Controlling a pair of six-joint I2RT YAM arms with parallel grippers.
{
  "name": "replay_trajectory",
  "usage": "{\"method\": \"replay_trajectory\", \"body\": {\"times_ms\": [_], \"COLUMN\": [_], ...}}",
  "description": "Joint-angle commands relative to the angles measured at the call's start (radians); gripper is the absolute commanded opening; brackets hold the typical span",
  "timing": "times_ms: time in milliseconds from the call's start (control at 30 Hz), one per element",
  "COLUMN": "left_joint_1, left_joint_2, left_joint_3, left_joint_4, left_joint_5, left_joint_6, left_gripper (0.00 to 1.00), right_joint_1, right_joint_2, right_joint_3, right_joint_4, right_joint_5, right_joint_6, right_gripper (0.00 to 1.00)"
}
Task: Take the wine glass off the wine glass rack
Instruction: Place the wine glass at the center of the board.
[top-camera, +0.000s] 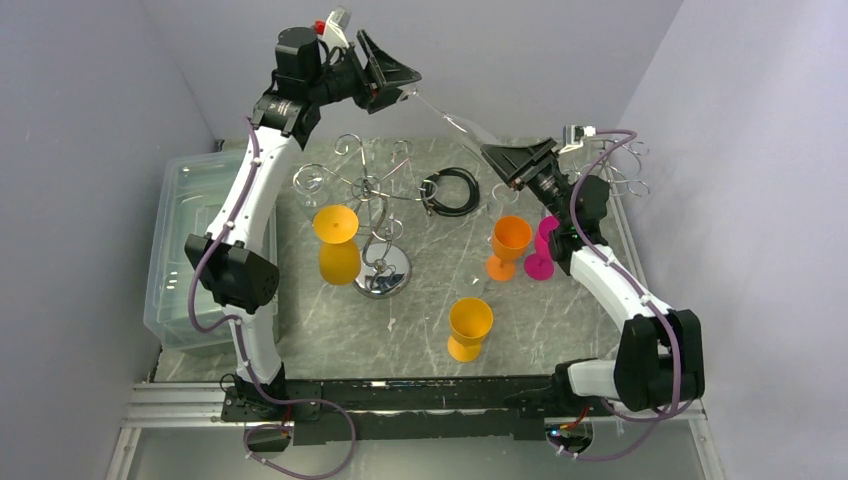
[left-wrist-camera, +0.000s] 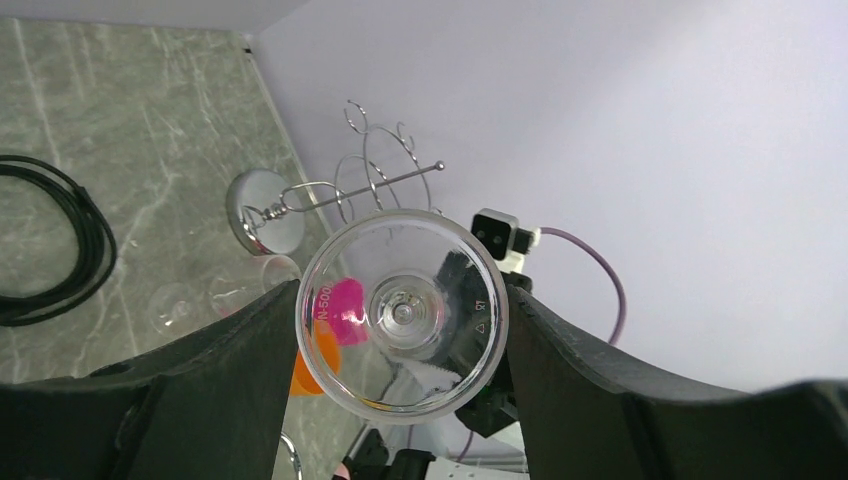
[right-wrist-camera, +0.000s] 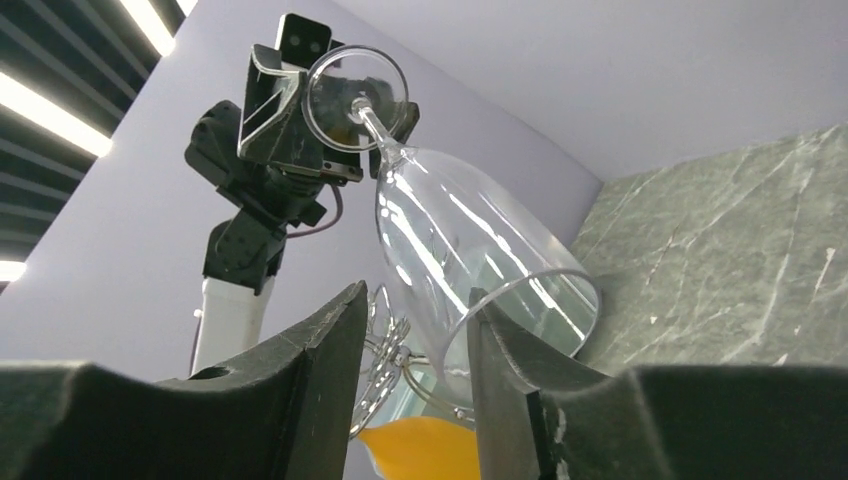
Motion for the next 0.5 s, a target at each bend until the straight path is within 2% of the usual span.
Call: {"method": "replay_trajectory", "body": {"times_ms": [0, 67, 167, 300, 467], "left_joint_1": [0.001, 0.001, 0.003, 0.007, 0.009], "left_joint_2": [-0.066, -0.068, -0.074, -0.083, -0.09], "left_joint_3": [-0.015, -0.025, -0.053, -0.081, -0.094], "left_joint_4": [0.12, 0.132, 0.155, 0.178, 0.195], "left_joint_5": [0.062, 0.068, 0.077, 0.082, 0.078], "left_joint_6": [-0.08, -0.095, -0.113, -0.127, -0.121], "left_gripper": [0.36, 0.36, 0.37, 0.43, 0.64], "right_joint_1": [-0.002, -0.002, -0.002, -0.002, -0.002], "right_joint_2": [0.026, 0.035, 0.037, 0.021, -0.024], "right_joint_3": [0.015, 0.018, 0.027, 0.031, 0.031], "right_joint_4": [0.145, 0.164, 0.173, 0.166, 0.12], "right_joint_5": [-0.025, -0.025, -0.025, -0.014, 0.014], "right_joint_6": [0.052, 0.064, 0.07, 0.064, 0.032], "right_gripper": [0.39, 0.33, 0.18, 0.01, 0.0]}}
